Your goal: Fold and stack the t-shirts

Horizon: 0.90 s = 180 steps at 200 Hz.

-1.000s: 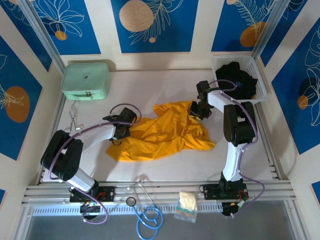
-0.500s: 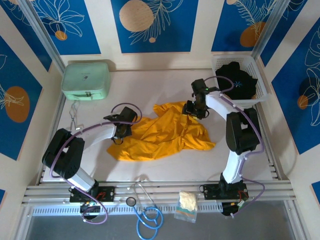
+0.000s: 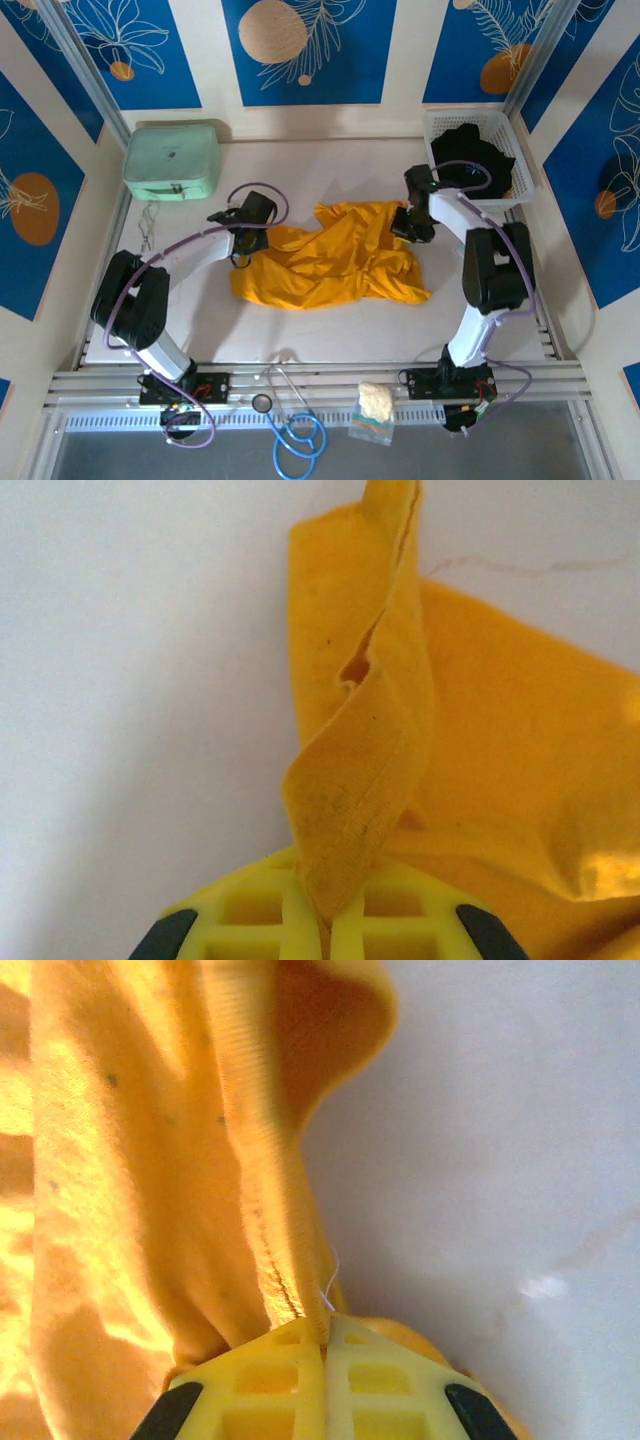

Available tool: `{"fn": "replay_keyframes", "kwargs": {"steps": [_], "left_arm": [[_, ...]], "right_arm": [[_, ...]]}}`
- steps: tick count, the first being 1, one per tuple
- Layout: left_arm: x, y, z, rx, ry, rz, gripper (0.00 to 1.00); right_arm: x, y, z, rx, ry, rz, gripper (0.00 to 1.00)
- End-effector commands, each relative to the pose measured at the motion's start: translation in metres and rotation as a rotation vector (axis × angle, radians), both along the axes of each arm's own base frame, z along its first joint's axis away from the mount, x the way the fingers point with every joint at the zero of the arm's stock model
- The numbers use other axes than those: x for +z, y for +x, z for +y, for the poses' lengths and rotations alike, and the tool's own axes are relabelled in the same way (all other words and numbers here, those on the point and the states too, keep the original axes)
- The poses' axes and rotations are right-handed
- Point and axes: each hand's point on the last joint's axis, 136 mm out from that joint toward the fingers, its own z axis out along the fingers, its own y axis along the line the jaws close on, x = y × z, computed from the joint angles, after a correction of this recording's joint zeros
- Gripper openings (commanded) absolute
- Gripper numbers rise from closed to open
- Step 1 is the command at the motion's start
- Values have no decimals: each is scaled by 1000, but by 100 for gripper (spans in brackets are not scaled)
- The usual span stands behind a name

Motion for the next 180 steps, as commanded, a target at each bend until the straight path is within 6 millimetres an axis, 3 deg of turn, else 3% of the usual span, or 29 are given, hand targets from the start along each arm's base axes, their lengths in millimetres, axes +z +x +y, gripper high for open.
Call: {"fn": "replay_keyframes", "kwargs": {"steps": [1,40,77,116,128,147,159,180], "left_arm": [[16,14,10,-7,52,-15,0],[30,20,23,15,80,-37,0],[8,4,36,58,86,10,0],[-20,-24,46,121,64,73,0],[-25,-33,46,130,43,84,0],[-27,-42,46,135,12,87,27],[-23,-44,45,131,-5,77,46],[-8,-41,43,122,-19,47,65]], "right_arm": [[13,-21,-22,-54,-14,-18,0],[6,-59,-50,-148,-12,-5,0],[-14,-83,-75,-238,8,49,0],[-16,-89,-71,-220,32,73,0],[-6,-86,-62,-163,18,69,7],[19,-74,-39,-28,-27,40,23],[41,-60,-15,89,-57,-6,37],[65,-29,35,264,-31,-84,53]]}}
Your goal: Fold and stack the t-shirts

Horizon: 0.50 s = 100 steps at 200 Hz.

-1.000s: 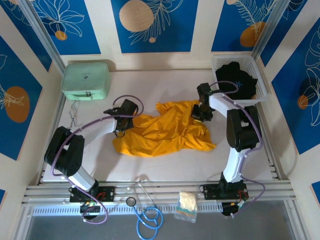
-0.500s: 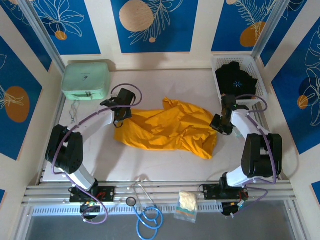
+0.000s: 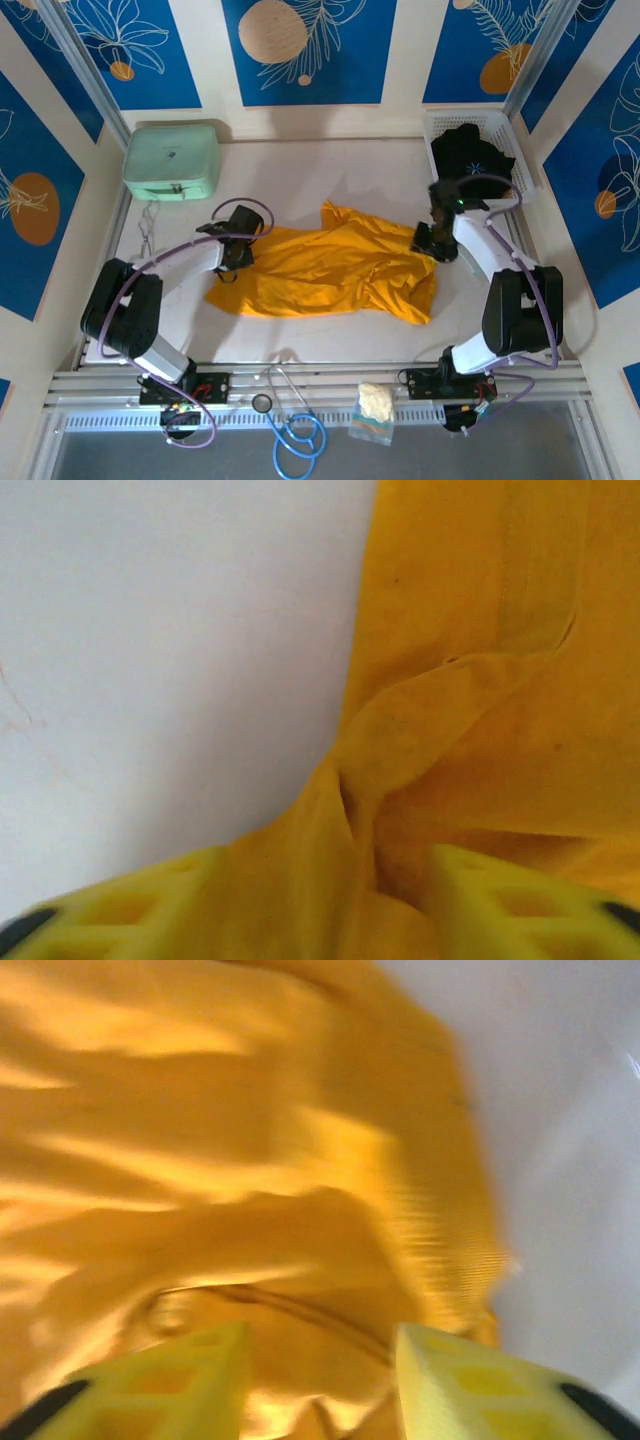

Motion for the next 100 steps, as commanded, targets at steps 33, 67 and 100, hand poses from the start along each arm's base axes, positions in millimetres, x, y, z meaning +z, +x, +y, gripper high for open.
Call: {"fn": "replay_keyframes", "kwargs": {"steps": [33,67,100], "left_arm": [[38,11,1,4,-17,-82,87],[25,19,6,-6,24,-50,97],[7,31,15,15,23,-35,97]], "right_arm": [[17,74,117,403,49,-56,61],[-21,129,153,480,19,-16,64],[-57,156,166,498,12,29,65]]}}
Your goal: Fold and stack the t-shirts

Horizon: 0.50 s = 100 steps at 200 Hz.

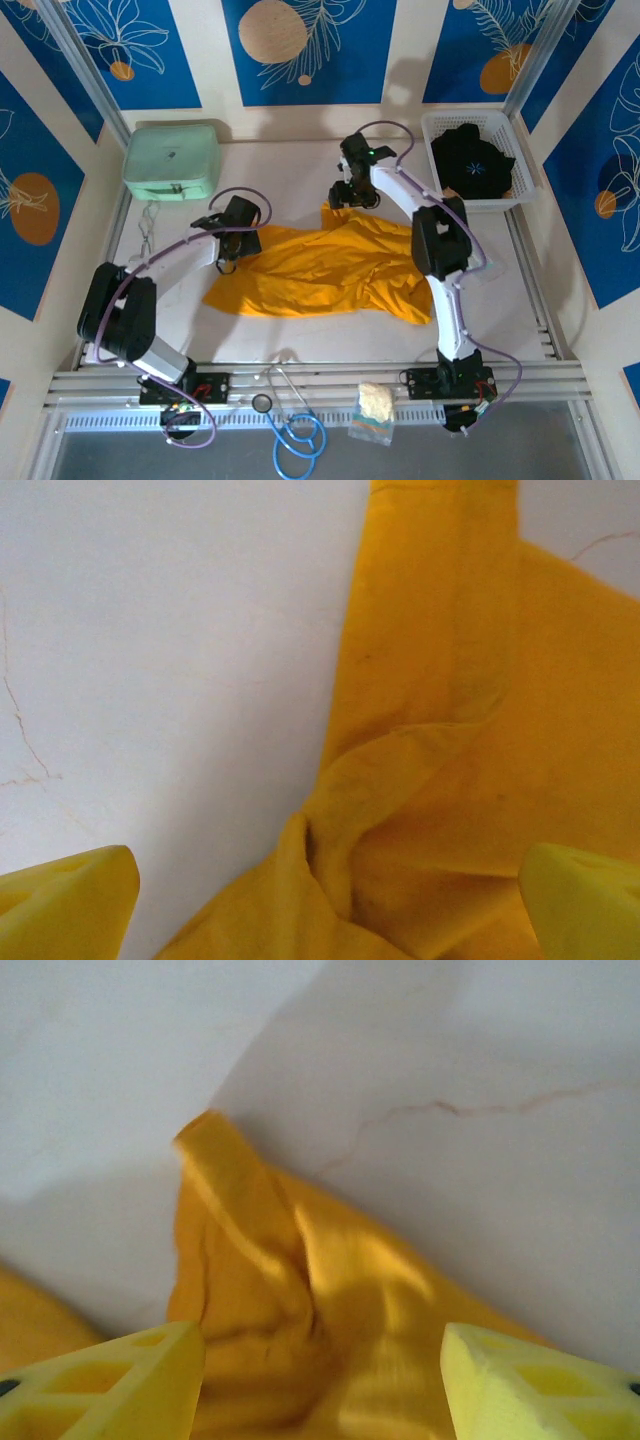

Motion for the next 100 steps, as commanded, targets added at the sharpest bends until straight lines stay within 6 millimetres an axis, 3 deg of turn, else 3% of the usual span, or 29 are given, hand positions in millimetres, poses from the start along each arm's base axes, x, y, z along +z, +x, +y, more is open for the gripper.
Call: {"fn": "replay_keyframes", "kwargs": {"steps": [1,20,48,63,86,100], "left_arm": [[-8,12,12,16,21,4,97],[-20,20,10,6,-6,15,95],[-46,26,-2,-16,-49,68,78],[-60,26,-8,-25,-72,94,59],[-70,26,-12,-29,-89,111,27],[-69,25,-12,-31,-91,106,10]], "right_arm": [[-15,-1,2,41,-19,69,65],[-33,4,8,43,-33,89,65],[-45,9,8,12,-62,96,52],[-43,13,5,-19,-69,81,39],[-33,21,-4,-69,-78,49,8],[-19,28,-14,-106,-90,15,0]]}}
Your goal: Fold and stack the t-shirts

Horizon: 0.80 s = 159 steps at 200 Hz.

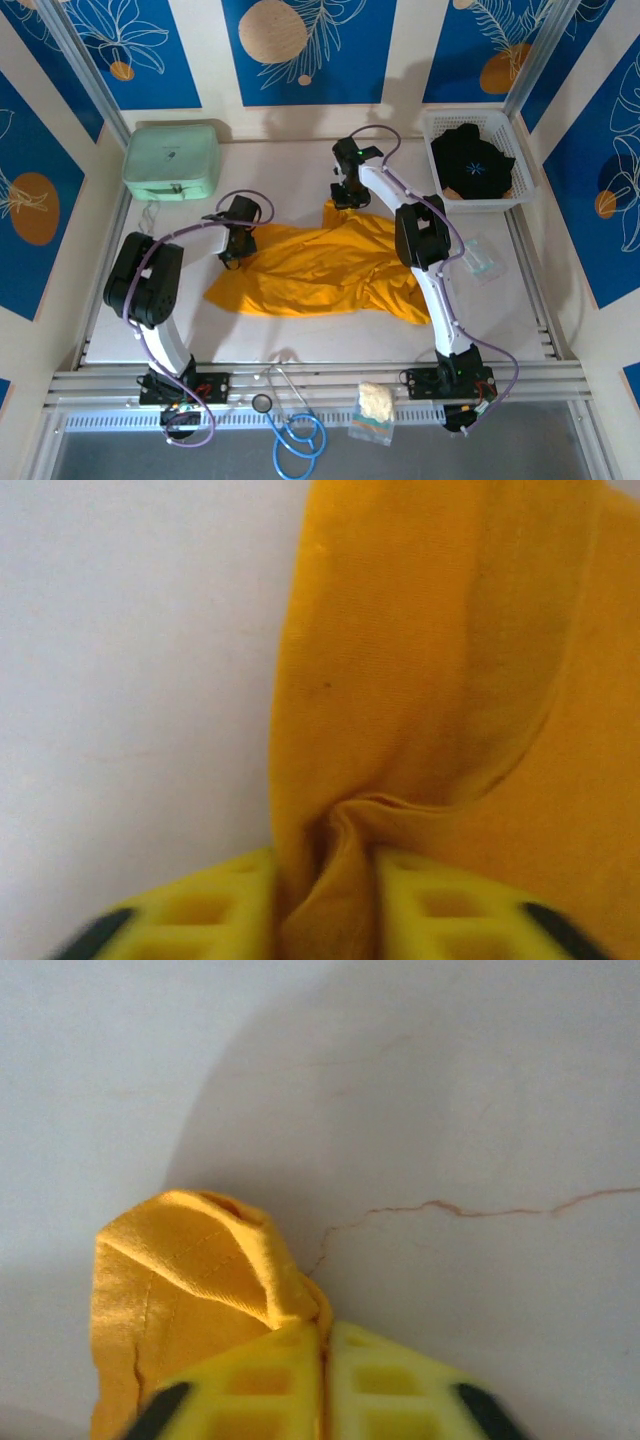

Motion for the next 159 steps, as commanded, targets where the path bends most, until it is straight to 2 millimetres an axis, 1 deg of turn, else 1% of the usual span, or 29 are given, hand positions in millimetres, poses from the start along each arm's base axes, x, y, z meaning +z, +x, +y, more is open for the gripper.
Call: {"fn": "replay_keyframes", "kwargs": {"steps": [1,11,19,31,49,59,72,91,103,119,144,159], "left_arm": [[-13,-6,-2,-12,-22,42,9],[-9,-6,-1,-13,-20,31,0],[-4,-6,0,-15,-18,19,0],[4,-5,0,-22,-17,-2,0],[16,-3,1,-27,-16,-32,0],[22,-2,1,-31,-18,-44,0],[27,-1,1,-31,-22,-56,0],[32,-1,0,-35,-30,-71,0],[33,-1,-1,-38,-38,-77,0],[34,-2,-4,-42,-53,-81,0],[35,-5,-5,-46,-72,-87,0],[38,-9,-5,-44,-80,-93,8]], "right_arm": [[17,7,-15,-72,-32,-35,0],[30,12,-24,-105,-49,-70,0],[42,15,-32,-133,-57,-103,0],[67,18,-42,-177,-57,-163,0],[103,17,-56,-239,-57,-249,0],[121,14,-62,-262,-59,-293,0],[139,6,-66,-277,-55,-338,0],[152,-10,-65,-276,-62,-370,0],[150,-23,-59,-260,-58,-360,0],[139,-43,-43,-230,-41,-331,0],[105,-85,-10,-173,-41,-256,0],[80,-115,8,-156,-53,-198,0]]}}
